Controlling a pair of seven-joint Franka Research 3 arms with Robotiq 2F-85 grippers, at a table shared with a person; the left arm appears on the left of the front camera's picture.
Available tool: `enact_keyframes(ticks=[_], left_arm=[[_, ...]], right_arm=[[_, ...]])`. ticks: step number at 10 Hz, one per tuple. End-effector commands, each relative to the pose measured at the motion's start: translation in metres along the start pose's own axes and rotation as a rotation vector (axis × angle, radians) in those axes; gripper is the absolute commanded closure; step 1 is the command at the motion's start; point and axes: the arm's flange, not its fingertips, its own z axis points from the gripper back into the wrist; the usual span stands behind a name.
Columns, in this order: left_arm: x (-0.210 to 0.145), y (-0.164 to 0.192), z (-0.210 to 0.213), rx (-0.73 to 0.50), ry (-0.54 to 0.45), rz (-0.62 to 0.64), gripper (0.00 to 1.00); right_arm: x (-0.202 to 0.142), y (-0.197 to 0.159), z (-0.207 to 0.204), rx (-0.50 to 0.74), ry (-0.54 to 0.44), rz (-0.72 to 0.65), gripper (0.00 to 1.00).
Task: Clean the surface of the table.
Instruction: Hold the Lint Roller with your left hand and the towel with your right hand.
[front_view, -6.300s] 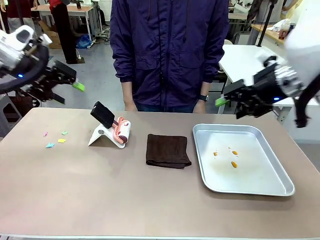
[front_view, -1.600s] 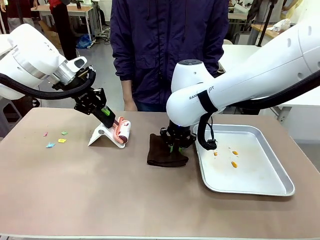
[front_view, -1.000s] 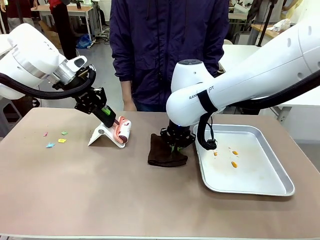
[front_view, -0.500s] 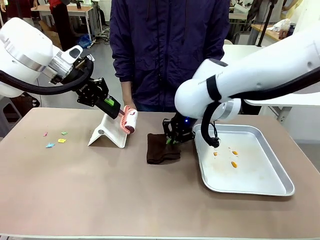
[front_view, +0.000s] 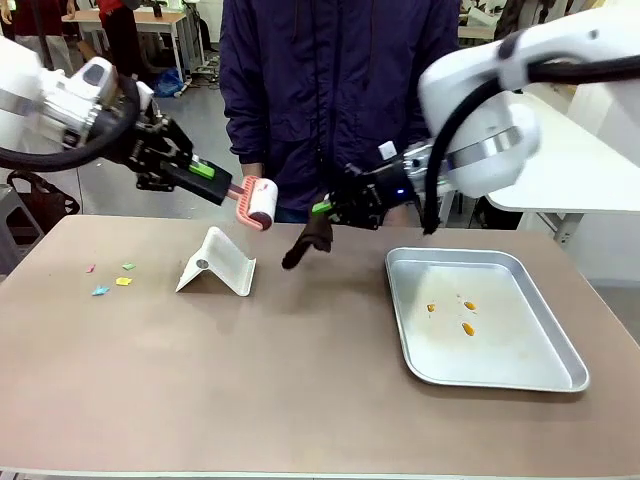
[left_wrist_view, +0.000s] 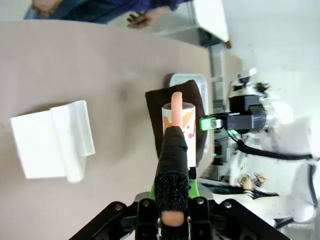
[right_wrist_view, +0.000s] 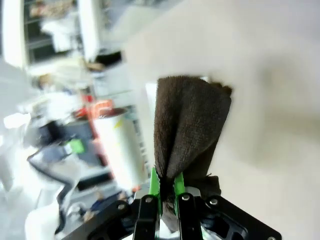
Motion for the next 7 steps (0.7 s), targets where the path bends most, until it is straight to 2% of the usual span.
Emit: enact_keyframes(ticks=[1, 3, 4, 7], left_arm=[[-0.014, 0.01, 0.042, -0.12, 0.012, 0.004, 1.0], [-0.032, 0.018, 0.091, -0.185, -0.031, -0.005, 1.0], [-0.043, 0.025, 0.115, -0.18, -0.045, 0.001, 1.0], [-0.079, 0.079, 0.183, -0.276, 0.017, -0.005, 1.0]], right_arm=[[-0.057, -0.054, 0.067, 0.164, 0.125, 0.007, 1.0], [-0.068, -0.06, 0.108, 0.269, 0.161, 0.062, 1.0], [-0.073, -0.066, 0.129, 0.288, 0.134, 0.065, 1.0], [-0.095, -0.086, 0.209, 0.271, 0.014, 0.026, 1.0]])
